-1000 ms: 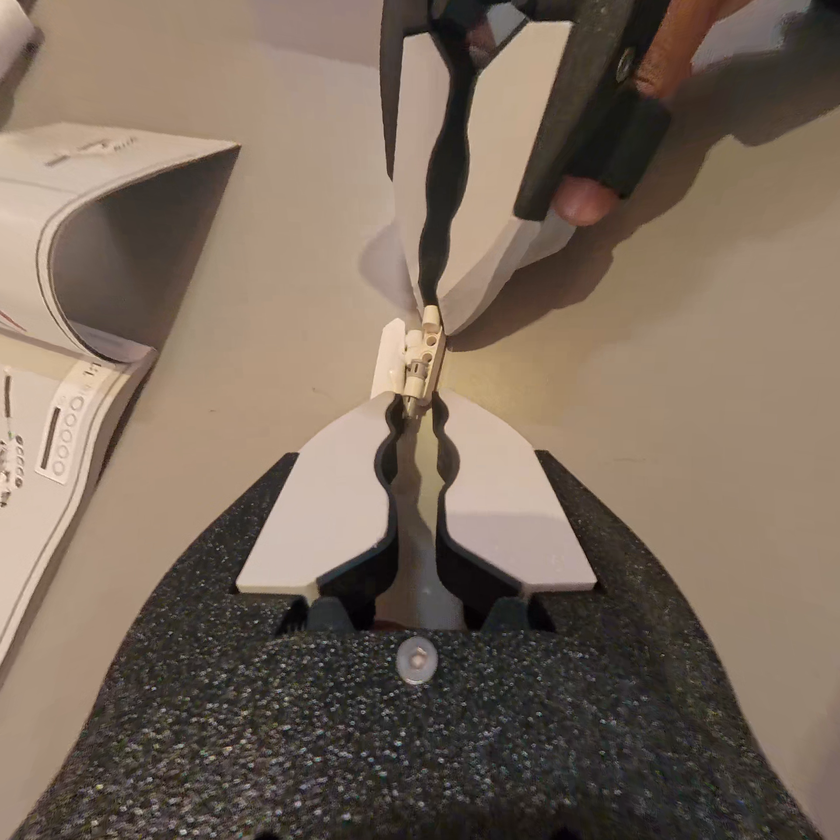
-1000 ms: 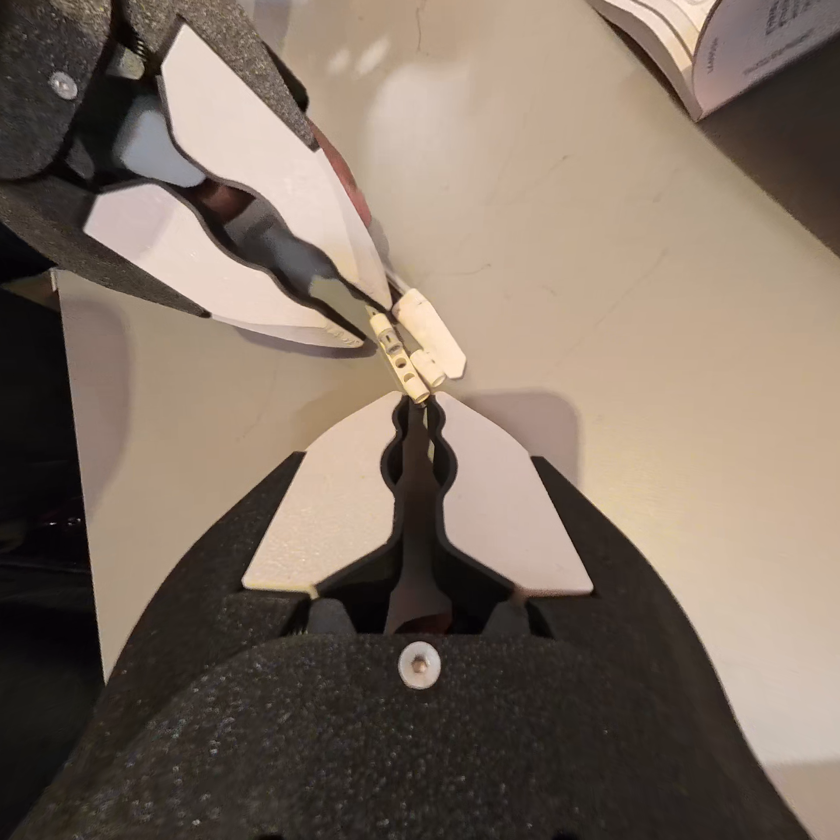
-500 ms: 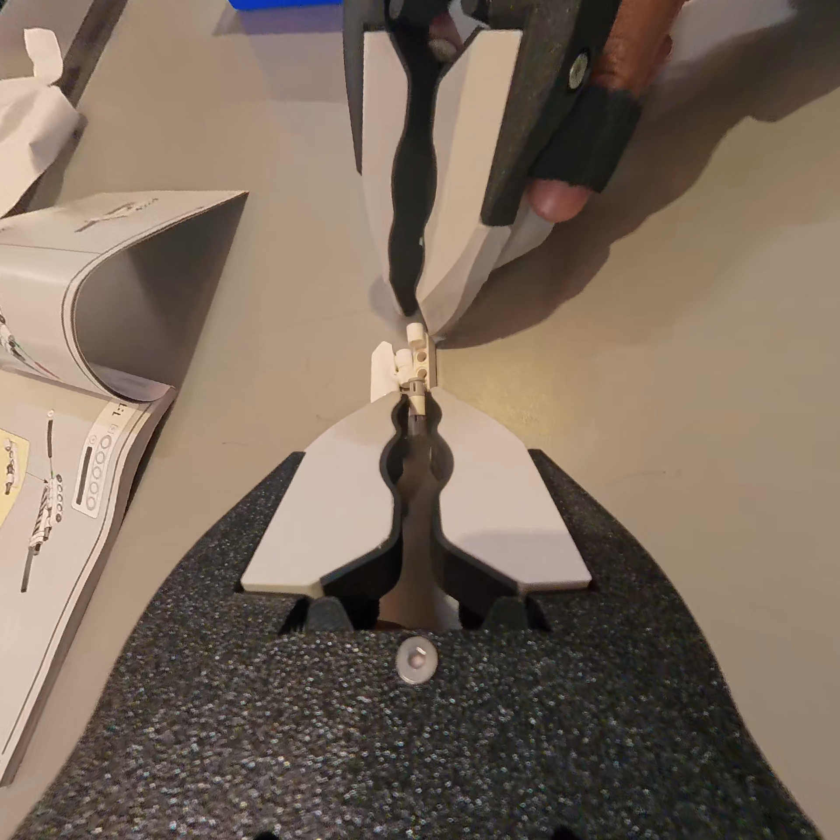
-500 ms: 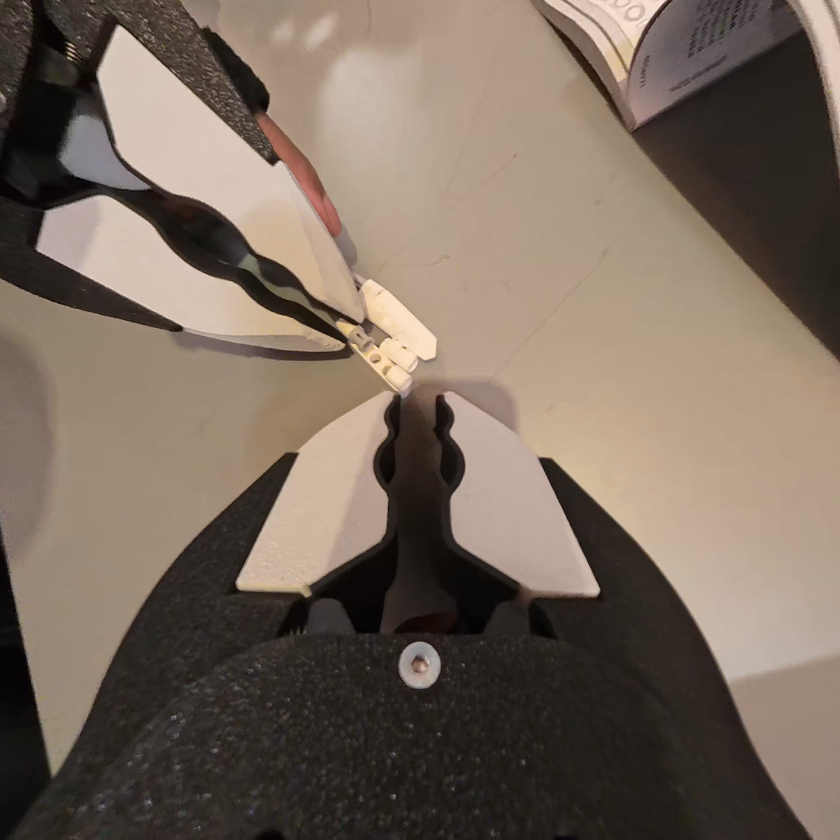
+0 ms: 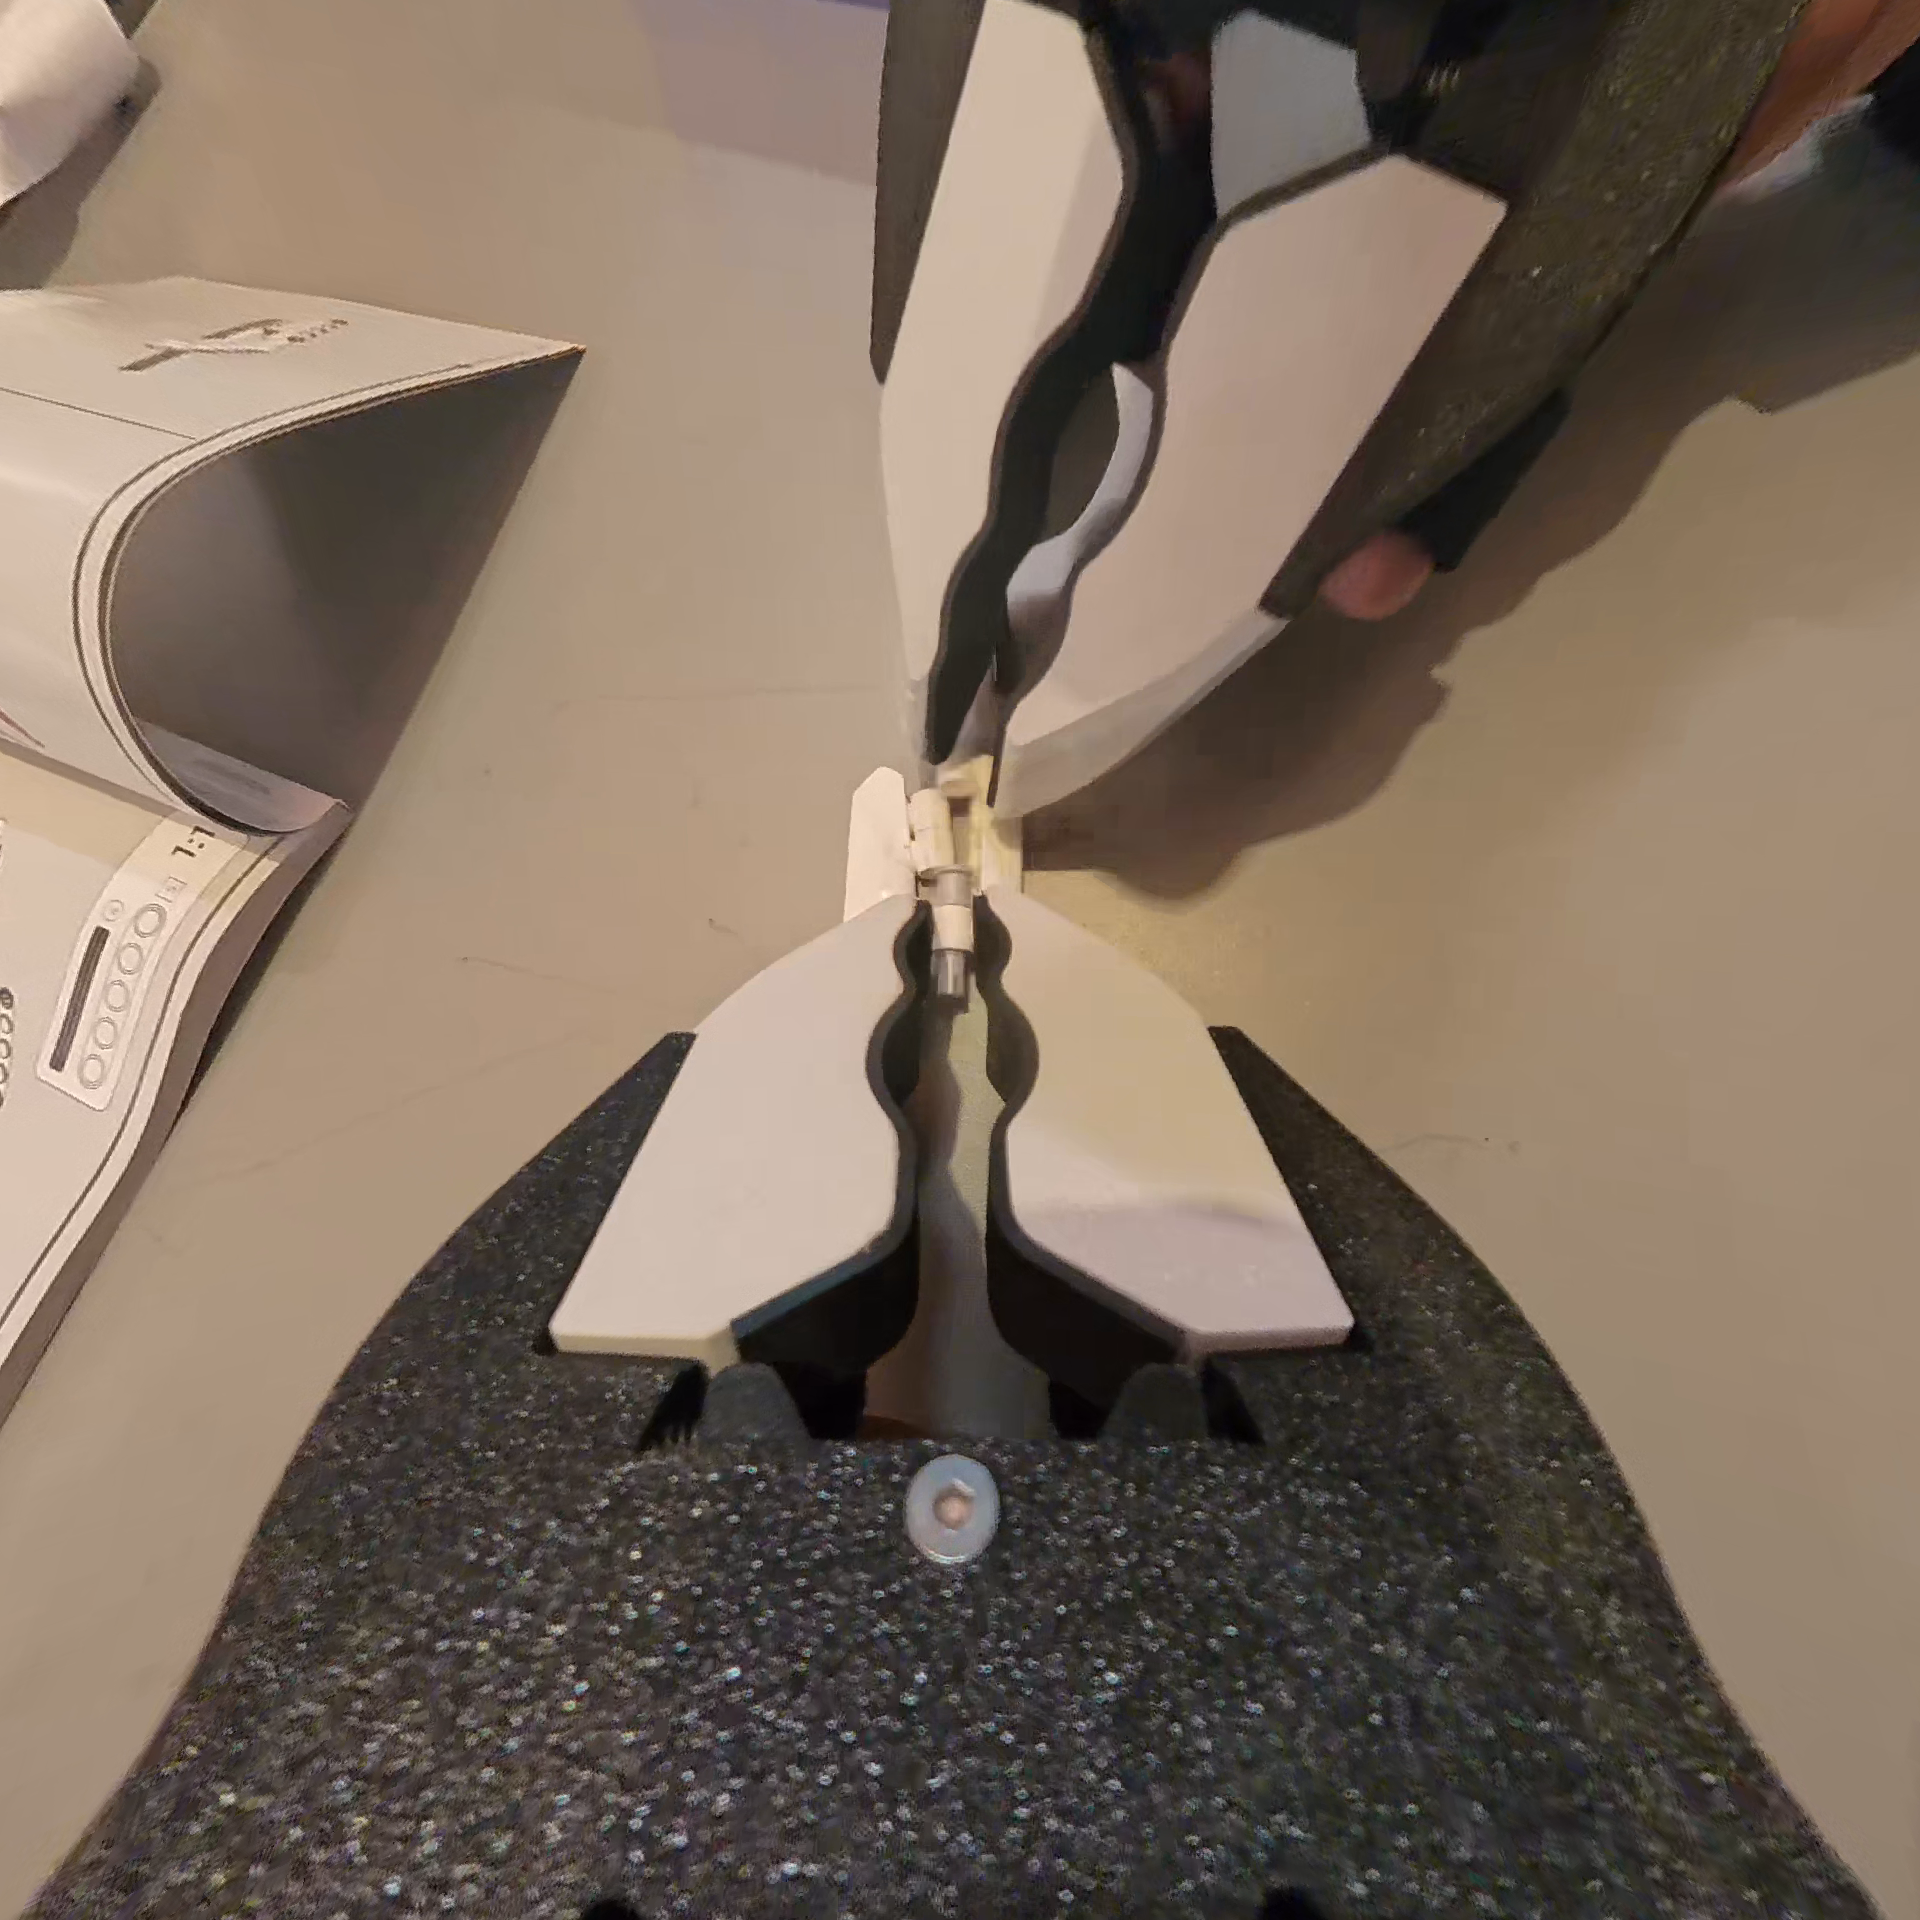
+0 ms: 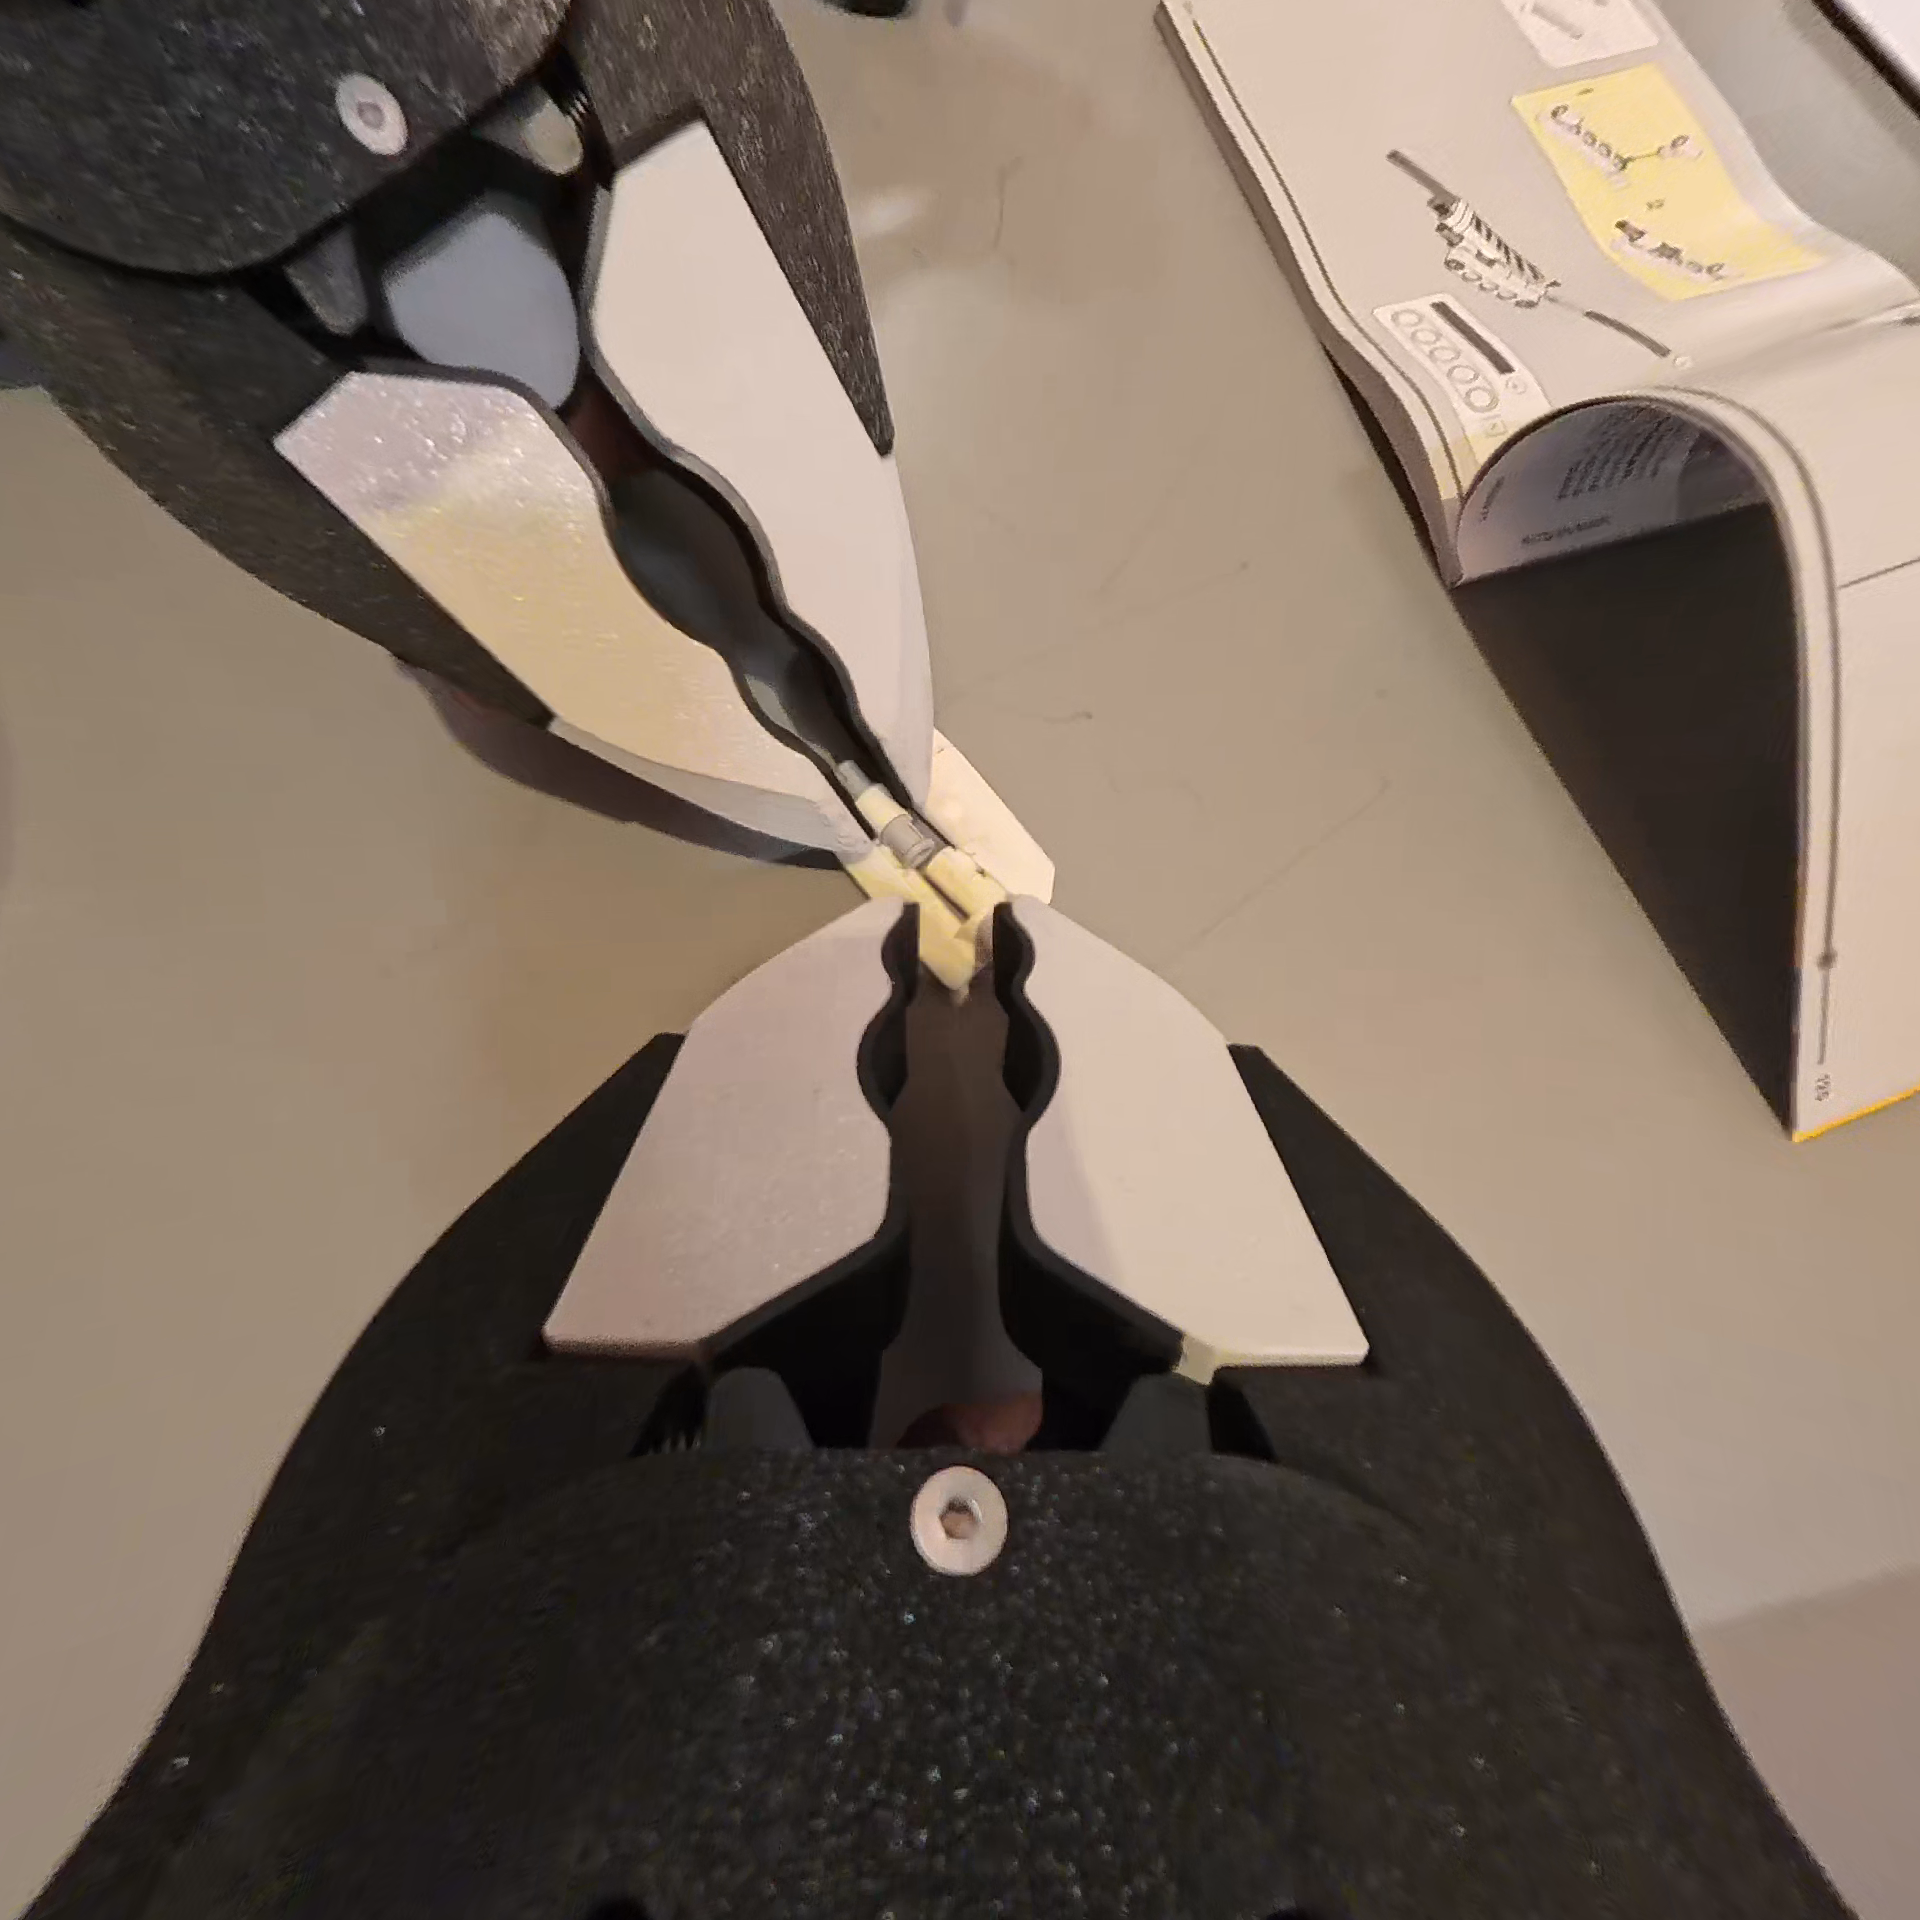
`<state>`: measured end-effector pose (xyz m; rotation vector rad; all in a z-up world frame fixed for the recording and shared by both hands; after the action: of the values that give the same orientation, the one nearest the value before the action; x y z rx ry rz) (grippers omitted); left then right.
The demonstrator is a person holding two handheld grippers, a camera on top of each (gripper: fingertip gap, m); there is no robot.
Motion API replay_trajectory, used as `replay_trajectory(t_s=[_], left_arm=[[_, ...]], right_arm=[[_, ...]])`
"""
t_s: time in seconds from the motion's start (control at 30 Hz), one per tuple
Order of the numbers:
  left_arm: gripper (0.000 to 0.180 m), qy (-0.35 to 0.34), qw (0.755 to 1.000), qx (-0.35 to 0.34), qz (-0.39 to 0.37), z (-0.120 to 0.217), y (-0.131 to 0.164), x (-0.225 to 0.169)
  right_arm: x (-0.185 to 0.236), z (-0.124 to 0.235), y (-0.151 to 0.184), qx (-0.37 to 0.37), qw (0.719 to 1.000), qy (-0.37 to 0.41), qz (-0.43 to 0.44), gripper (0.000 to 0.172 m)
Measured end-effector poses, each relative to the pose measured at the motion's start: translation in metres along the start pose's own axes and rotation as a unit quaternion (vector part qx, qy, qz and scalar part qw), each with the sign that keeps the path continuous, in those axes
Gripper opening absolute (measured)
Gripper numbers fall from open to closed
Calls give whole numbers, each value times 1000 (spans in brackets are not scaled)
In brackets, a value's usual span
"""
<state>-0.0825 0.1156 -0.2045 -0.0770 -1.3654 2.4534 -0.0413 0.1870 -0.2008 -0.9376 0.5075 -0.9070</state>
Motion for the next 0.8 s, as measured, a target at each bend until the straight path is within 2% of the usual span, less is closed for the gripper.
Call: replay_trajectory(t_s=[0.27, 0.57, 0.8], left_arm=[[11, -10, 1000, -8, -12, 5, -3, 1], [41, 35, 999, -1, 23, -2, 3, 4], [40, 34, 999, 21, 2, -13, 0, 8]], right_arm=[[-4, 1, 5, 12, 1000, 9, 24, 18], [1, -2, 9, 32, 997, 2, 75, 39], [-5, -4, 8, 27, 996, 11, 85, 39]])
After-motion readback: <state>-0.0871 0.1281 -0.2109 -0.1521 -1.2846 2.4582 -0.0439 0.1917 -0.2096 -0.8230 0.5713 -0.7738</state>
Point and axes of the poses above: each gripper's, where its closed fingertips meet, z back along the fingers, y out of its underside, x = y × z across the jaws, the point moved 5 cm from there along z, back along the fingers, and after that the axes turned 11 degrees about -x, right-handed, at the moved point
